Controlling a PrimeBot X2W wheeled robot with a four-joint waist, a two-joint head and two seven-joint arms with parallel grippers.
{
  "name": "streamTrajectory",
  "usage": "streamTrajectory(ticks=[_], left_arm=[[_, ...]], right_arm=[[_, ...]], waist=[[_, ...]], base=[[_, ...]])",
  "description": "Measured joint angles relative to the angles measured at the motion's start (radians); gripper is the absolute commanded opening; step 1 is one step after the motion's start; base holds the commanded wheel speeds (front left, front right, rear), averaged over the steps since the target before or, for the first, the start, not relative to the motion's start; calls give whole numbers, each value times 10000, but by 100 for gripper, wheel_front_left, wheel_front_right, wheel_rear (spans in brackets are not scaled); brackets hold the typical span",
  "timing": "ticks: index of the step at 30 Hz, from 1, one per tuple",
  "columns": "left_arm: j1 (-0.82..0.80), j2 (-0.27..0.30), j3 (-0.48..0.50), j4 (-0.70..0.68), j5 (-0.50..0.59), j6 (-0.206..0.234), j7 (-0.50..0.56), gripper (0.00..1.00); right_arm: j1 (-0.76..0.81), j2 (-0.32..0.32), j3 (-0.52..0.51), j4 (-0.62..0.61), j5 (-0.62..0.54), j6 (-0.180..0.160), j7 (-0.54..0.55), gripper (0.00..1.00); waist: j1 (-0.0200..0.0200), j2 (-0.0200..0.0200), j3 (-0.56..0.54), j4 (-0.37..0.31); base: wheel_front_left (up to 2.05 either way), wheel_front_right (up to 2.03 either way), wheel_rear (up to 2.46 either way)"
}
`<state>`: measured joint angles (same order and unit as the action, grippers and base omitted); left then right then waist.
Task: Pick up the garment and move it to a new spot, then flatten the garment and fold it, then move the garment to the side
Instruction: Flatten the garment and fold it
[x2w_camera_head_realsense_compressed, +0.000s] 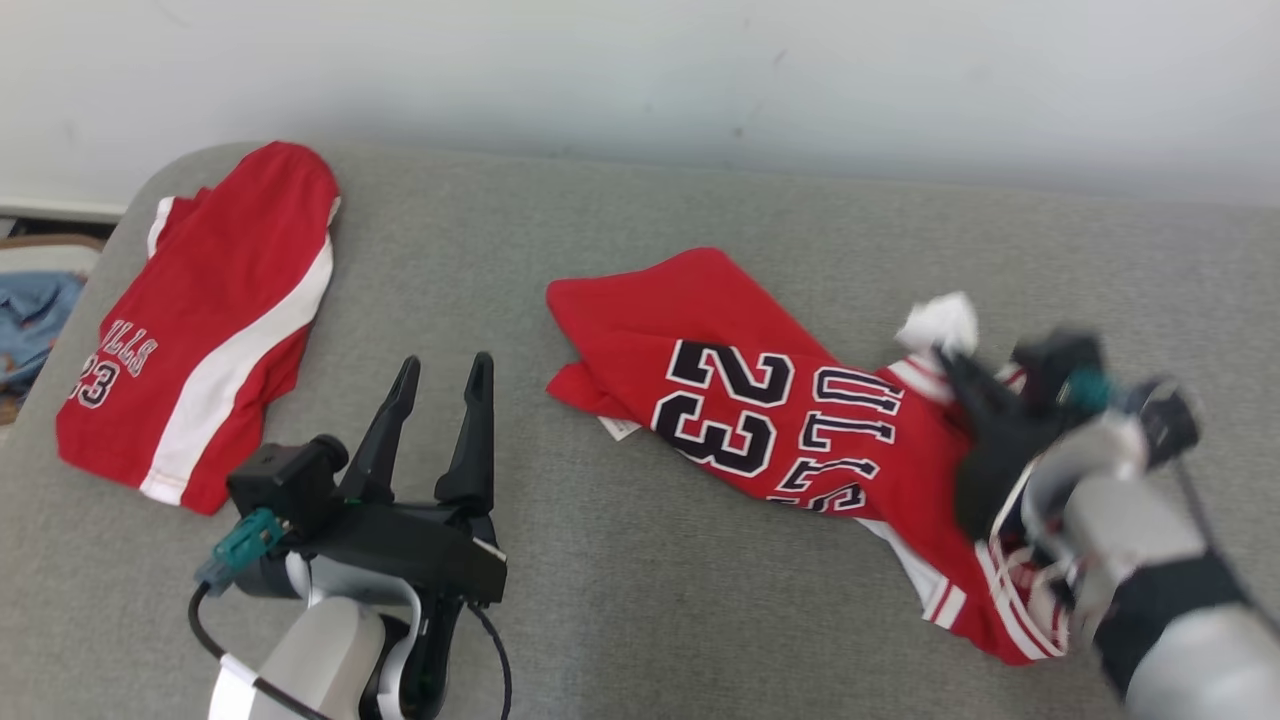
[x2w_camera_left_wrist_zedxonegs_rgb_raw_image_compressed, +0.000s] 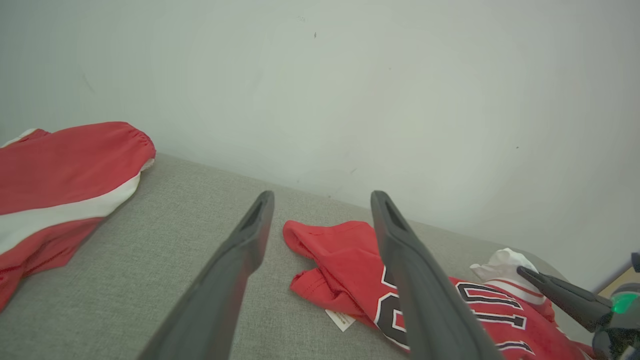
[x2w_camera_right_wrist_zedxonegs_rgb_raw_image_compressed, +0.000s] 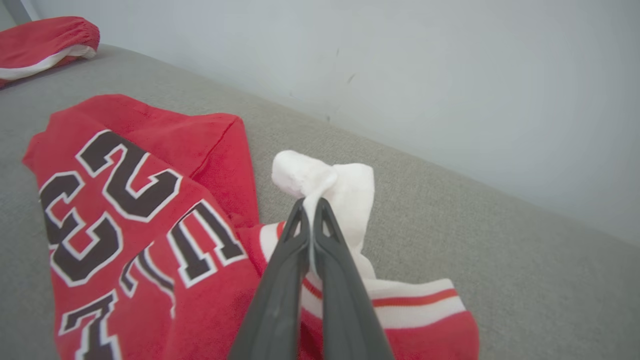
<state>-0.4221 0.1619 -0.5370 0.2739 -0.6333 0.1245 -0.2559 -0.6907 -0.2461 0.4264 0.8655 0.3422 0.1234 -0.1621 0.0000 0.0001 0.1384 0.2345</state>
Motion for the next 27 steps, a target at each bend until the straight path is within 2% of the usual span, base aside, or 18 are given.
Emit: streamTrajectory(ticks=[4,11,12,13,14,15,16,27], left_arm=[[355,48,96,-6,21,0,-2,100],[605,44,138,-167,176,0,-2,100],[631,40,128,-203,188,0,-2,100],[636,27,86,-215,190,0,0,100],[636,-4,36,-234,226,0,2,100],[636,-44,4,-253,313,0,4,100],[636,-69,-10,-280,368,0,6,100],[644,-73,100,-276,424,0,102,100]], right_arm=[[1453,173,489,-639,-6,2,-740,0],[2809,144,694,-1452,115,2,-786,0],[2898,98,694,-1484,115,2,-788,4],[2976,54,644,-1524,127,4,-788,42],[3033,12,579,-1569,207,4,-790,93],[3080,-50,579,-1624,259,4,-792,93],[3136,-86,577,-1705,276,4,-798,100],[3606,-541,290,-3317,686,4,-857,100]], waist=[[-1,-1,-202,-352],[-1,-1,-470,-925],[-1,-1,-491,-993],[-1,0,-508,-1054],[-1,0,-520,-1102],[-1,-1,-527,-1136],[-1,0,-528,-1157],[-1,0,-586,-1287]], base=[[0,0,0],[0,0,0],[0,0,0],[0,0,0],[0,0,0],[0,0,0],[0,0,0],[0,0,0]])
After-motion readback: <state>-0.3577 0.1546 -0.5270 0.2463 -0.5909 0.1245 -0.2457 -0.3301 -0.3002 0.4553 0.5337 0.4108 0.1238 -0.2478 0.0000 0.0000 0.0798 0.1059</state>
